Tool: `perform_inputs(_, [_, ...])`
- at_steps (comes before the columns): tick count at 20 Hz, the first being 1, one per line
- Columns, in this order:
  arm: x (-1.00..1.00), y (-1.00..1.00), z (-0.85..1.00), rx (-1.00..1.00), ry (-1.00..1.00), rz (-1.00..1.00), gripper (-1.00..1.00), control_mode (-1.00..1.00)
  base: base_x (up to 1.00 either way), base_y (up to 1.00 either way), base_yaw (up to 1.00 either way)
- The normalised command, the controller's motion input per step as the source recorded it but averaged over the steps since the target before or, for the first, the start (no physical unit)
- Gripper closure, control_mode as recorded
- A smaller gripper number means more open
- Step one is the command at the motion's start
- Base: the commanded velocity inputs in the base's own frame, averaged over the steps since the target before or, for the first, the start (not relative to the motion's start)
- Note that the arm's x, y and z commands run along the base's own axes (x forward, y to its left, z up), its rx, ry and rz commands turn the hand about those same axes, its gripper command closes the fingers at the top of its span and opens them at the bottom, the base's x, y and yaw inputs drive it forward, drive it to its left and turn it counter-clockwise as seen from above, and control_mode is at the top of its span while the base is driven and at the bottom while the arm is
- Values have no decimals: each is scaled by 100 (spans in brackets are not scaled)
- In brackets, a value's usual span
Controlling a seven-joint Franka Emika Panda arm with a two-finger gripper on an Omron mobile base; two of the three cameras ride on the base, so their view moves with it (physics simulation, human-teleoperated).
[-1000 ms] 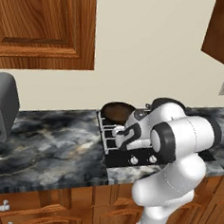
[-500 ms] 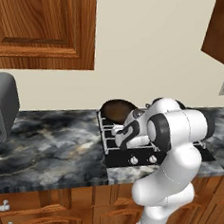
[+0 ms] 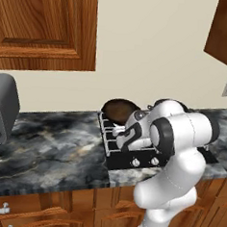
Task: Move the pot and pan from the stove into the sink.
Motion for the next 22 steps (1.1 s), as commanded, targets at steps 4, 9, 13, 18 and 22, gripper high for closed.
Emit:
perform_inputs(4, [-1,-7,60,1,0,0,100,-100,0,0,0])
perform_inputs(9, [-17,-14,71,0,0,0,100,-100,0,0,0])
perform_inputs(13, [-27,-16,82,0,2,1,100,-100,0,0,0])
perform_inputs(18, [-35,-14,91,0,4,2,100,-100,0,0,0])
perform_inputs(22, [-47,-15,86,0,6,3,100,-100,0,0,0])
